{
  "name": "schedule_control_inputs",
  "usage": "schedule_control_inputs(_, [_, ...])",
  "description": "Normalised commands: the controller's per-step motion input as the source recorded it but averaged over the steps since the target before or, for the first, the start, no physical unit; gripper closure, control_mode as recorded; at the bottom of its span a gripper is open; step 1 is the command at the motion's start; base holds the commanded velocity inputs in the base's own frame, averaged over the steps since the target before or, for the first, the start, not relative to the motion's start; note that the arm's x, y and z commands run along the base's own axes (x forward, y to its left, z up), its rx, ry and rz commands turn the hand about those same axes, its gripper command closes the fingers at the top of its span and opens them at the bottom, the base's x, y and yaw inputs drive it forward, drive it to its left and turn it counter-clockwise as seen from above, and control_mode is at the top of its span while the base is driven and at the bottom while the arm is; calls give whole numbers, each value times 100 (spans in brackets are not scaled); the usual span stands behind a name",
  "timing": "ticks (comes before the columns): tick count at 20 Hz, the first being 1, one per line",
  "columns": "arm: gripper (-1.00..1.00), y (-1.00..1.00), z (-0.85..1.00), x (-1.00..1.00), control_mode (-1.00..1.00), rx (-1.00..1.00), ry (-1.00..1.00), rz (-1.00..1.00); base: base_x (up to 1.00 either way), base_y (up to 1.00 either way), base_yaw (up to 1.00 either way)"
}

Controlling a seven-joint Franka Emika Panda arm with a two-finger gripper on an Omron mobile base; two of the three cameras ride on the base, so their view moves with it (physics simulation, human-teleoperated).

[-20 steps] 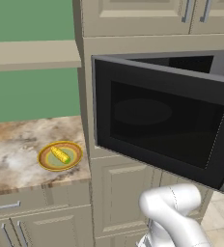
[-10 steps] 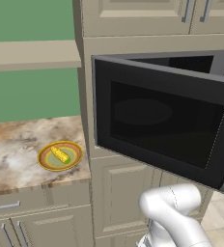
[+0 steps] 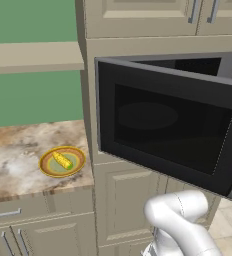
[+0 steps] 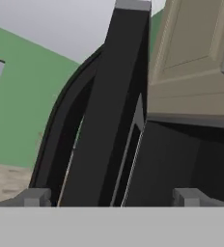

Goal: Pick the corn from the counter and place it in the microwave. Then turn on the microwave.

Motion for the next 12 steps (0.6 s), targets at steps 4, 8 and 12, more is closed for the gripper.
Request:
schedule_control_inputs(4, [-100,-6,-12,23,-100,0,-9,13,0,0,0])
schedule_control_inputs(8, [-100,-1,-10,25,-100,0,-7,12,0,0,0])
schedule_control_inputs(12, [-100,0,-7,20,-100,0,-8,11,0,0,0])
